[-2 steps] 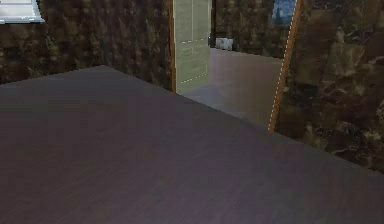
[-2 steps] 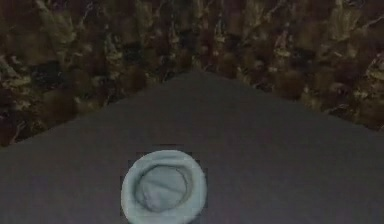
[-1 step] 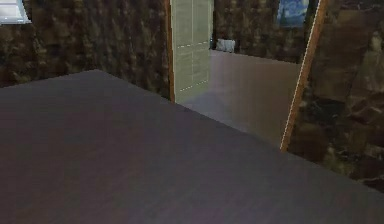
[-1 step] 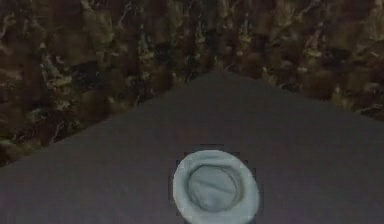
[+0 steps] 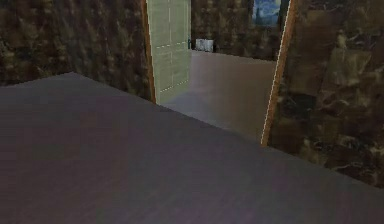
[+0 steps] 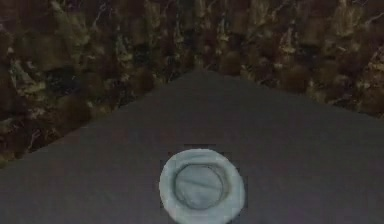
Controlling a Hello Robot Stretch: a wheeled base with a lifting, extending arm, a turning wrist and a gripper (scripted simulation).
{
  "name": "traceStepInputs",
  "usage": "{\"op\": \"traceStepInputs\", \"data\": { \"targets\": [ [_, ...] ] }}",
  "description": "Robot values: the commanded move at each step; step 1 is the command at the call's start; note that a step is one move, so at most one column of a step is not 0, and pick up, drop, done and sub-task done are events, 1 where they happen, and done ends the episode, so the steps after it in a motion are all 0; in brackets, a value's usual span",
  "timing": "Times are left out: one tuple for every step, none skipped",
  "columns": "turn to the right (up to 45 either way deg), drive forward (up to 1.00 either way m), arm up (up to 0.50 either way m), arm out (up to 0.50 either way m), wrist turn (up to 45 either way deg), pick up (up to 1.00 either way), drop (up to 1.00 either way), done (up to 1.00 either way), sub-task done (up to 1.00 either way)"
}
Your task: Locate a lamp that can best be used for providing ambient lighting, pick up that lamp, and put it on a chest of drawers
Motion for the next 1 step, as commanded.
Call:
{"op": "traceStepInputs", "data": {
  "targets": [
    [0.0,1.0,0.0,0.0,0.0,0.0,0.0,0.0,0.0]
  ]
}}
